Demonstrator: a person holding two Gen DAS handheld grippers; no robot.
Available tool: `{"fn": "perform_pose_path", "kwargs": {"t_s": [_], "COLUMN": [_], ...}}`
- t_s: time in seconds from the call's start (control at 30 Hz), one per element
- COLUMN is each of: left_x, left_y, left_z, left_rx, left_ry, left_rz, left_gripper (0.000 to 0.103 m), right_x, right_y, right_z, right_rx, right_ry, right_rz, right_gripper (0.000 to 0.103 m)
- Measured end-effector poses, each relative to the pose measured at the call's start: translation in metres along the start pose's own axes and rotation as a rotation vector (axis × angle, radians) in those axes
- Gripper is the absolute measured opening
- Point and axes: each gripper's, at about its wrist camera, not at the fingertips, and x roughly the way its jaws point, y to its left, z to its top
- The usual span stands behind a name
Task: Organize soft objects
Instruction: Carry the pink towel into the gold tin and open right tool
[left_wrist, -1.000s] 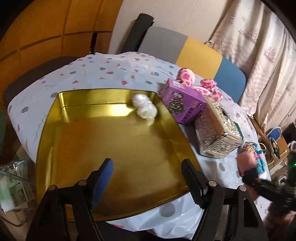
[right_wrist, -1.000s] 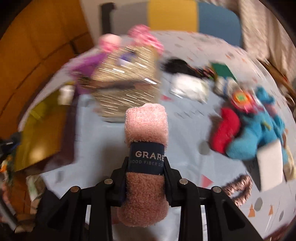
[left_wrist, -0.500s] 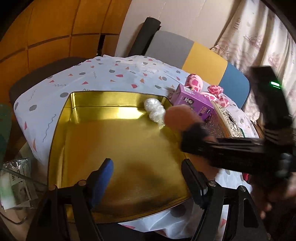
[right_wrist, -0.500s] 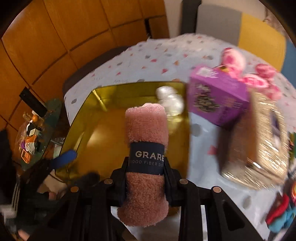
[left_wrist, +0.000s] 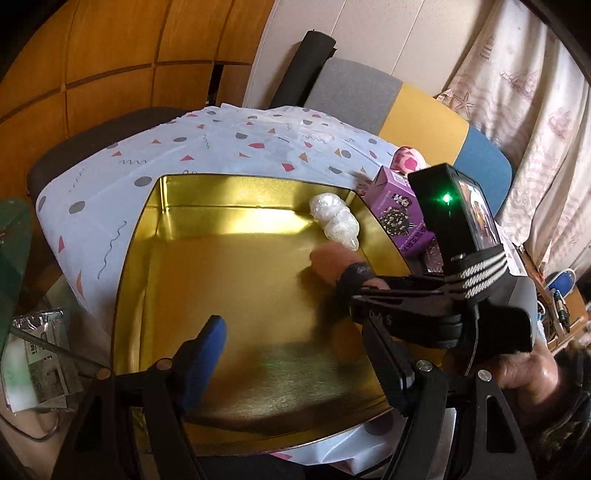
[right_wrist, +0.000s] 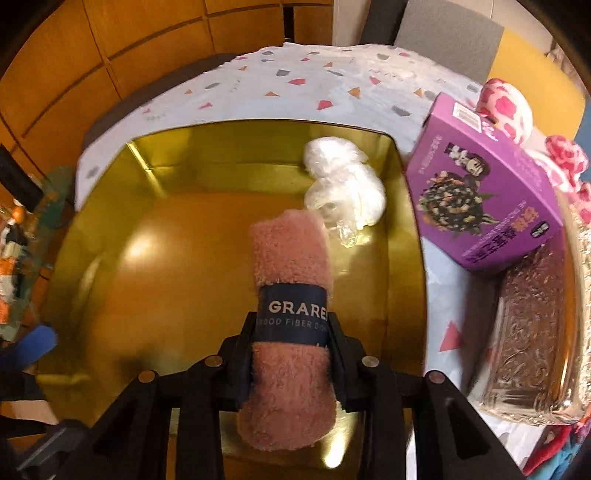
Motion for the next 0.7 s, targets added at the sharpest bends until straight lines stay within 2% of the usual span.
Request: {"fn": "perform_pose_path", "kwargs": {"t_s": [0.1,0.23,0.37,0.7], "left_x": [0.000,-0.002,-0.005,-0.007], "left_y": [-0.001,-0.004,-0.012,-0.037], "left_z": [0.002,0.002,0.001,-0.003], "left_rx": [0.000,0.016,0.038,0.117], "left_ry": [-0.005,-0.008,-0.011,-0.013], "left_rz": [0.005,0.007,0.004,-0.015], "left_gripper": [0.078,0.079,0.079,0.079], "right_x": [-0.001,-0.014,-0.037,-0.083], "right_y": [-0.006,-0.015,-0.021,-0.039], "right_z": [-0.007,-0.009,-0.012,-0.063], "right_rx": [-0.008,0.025,0.063,0.137], "right_ry": [-0.016,-0.073,-0.148,-0.252], "right_rz": [-0.030,0.012,0.051,0.016], "right_gripper": [0.039,0.043,0.044,0.044]}}
